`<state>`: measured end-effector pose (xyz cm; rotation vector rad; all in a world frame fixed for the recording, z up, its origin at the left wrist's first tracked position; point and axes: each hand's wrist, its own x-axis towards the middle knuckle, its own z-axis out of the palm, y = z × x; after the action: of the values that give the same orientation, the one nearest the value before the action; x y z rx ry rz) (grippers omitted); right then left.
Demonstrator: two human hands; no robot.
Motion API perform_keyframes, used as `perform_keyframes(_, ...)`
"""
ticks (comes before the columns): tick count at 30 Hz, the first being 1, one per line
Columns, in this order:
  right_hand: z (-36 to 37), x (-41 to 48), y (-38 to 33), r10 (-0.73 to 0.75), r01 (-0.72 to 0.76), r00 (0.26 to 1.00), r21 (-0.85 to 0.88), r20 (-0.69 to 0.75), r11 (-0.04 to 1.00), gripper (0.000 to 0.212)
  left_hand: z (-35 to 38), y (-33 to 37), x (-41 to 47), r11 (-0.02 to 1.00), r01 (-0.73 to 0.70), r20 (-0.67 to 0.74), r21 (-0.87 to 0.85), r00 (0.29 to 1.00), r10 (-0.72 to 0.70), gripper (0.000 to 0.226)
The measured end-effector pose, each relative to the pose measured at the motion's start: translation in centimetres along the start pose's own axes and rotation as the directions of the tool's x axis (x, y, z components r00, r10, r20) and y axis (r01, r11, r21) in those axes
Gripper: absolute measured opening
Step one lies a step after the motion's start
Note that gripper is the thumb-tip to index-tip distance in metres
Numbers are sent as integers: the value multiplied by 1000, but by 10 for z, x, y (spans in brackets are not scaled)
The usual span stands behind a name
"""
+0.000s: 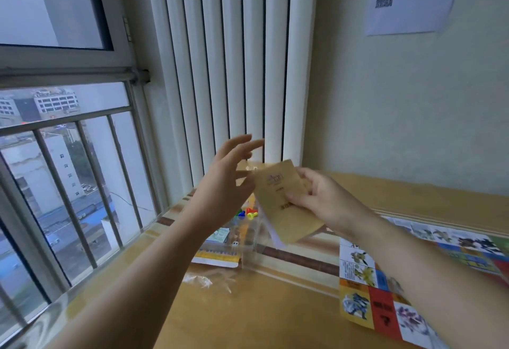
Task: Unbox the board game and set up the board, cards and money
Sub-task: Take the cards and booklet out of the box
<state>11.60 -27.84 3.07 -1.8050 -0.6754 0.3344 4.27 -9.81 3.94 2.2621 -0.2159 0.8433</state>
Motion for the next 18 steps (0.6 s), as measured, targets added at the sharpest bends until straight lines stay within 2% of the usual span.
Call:
perform_keyframes(2,5,1,32,120,-144,982,-165,-143,976,53,6,-30,-15,979,127,4,160,992,-129,53)
perform_keyframes(4,11,2,63,255,-298,949,-276,-183,914,64,11,-61,-35,913,236,46,334,963,-266,51)
perform_keyframes(7,29,8,94,362,-410,911,-369,-196,834,61,13,-93,-57,801,356,55,481,900,-433,52)
perform_keyframes(9,44,14,101,399,-441,897,-413,-187,797,55,11,-103,-64,760,426,49,491,857,-512,56)
perform_keyframes(11,58,19,100,438,-434,892,-482,-111,761,53,8,-109,-68,747,454,60,486,835,-547,62)
perform_keyframes(13,63,22,93,472,-399,880,-617,-51,678,55,4,-111,-71,741,457,74,492,826,-559,67)
perform_keyframes(16,57,20,81,508,-371,859,-764,-67,528,57,-1,-113,-74,707,465,95,532,797,-596,69)
perform_keyframes(18,51,20,75,468,-349,879,-793,-92,499,58,-3,-113,-76,680,474,114,560,769,-630,69)
